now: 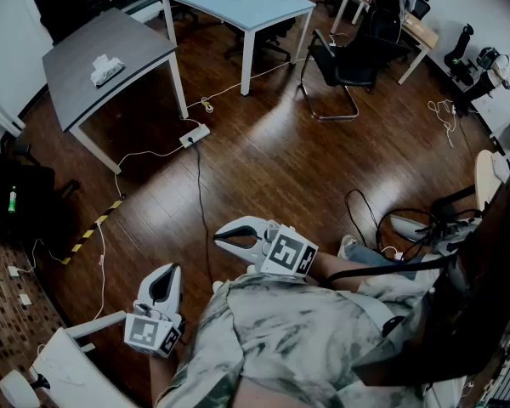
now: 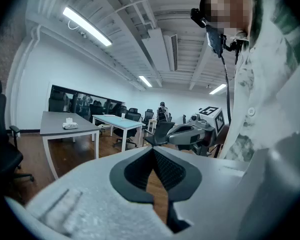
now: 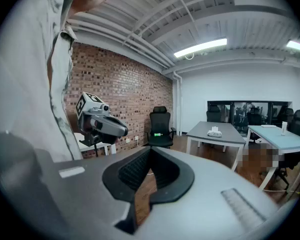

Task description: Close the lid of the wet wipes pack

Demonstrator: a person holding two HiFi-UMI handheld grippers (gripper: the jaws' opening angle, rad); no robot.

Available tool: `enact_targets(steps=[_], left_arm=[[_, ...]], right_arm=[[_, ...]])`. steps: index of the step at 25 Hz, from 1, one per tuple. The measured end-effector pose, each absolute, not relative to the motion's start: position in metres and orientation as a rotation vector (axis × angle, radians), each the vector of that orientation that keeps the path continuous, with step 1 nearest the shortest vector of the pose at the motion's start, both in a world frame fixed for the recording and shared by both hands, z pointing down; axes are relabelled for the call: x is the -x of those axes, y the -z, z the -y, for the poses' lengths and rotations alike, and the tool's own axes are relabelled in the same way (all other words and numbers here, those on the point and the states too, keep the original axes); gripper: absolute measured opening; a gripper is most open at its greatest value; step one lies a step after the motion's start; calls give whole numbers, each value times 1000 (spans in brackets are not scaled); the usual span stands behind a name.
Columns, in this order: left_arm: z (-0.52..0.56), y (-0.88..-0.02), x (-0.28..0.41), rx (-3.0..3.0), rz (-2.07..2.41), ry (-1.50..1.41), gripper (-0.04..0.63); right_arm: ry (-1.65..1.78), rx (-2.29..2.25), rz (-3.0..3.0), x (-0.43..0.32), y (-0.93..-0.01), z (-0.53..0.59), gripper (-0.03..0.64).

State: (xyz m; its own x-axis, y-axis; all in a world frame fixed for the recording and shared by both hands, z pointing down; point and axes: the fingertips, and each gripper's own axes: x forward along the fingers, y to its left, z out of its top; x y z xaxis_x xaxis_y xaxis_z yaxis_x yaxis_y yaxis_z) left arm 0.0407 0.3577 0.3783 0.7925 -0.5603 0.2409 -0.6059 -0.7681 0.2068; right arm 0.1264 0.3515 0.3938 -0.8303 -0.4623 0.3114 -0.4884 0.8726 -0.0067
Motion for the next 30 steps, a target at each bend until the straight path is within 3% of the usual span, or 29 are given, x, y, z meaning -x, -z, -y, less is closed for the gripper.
enact_targets(steps=[20, 30], left_arm=[[-375, -377, -27, -2703, 961, -216, 3], [-344, -395, 52, -2612, 1154, -143, 3]], right_arm=[[-127, -718, 2767, -122, -388, -368, 8], [-150, -855, 2696, -99, -405, -345, 8]])
